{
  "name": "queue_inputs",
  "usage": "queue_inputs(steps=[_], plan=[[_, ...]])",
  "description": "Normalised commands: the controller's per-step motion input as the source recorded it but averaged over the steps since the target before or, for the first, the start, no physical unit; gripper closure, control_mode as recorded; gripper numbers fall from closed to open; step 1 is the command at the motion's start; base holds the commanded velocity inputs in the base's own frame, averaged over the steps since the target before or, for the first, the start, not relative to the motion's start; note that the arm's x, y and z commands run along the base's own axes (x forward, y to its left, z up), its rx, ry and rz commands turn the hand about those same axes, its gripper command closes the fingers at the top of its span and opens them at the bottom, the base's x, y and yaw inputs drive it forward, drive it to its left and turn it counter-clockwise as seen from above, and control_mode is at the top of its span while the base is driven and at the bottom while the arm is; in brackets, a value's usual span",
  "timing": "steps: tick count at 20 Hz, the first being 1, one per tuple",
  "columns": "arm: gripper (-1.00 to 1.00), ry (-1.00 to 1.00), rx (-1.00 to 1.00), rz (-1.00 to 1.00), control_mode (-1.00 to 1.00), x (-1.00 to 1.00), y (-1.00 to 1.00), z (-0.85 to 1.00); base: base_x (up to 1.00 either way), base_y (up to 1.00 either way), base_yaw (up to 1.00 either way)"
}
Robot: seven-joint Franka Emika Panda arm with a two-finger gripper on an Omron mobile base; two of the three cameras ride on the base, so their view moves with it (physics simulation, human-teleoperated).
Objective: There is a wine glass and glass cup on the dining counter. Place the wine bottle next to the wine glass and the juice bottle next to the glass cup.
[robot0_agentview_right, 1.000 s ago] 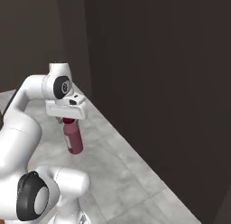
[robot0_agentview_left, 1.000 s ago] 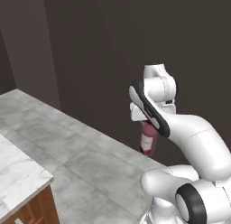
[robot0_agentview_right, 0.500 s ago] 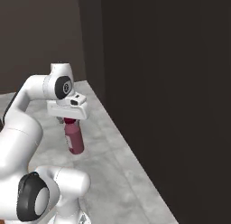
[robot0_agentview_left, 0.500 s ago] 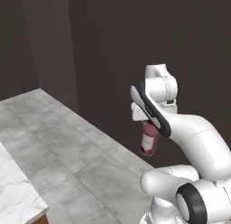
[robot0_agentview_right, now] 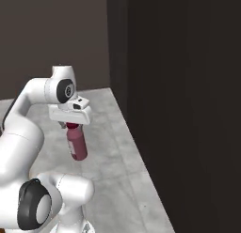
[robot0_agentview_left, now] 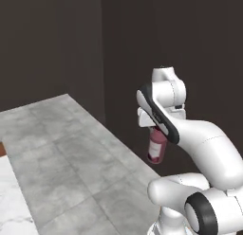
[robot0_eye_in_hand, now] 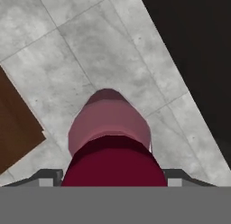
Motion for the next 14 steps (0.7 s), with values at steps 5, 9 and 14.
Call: queue_inputs(steps=[5,9,14], plan=[[1.00,0.00,0.00,0.00,1.00,0.00,0.00,0.00,0.83,-0.14,0.26],[1.00,0.00,0.00,0.00,1.00,0.00,0.00,0.00,0.85,-0.15,0.23],[1.00,0.00,0.00,0.00,1.00,0.00,0.00,0.00,0.88,-0.12,0.20]])
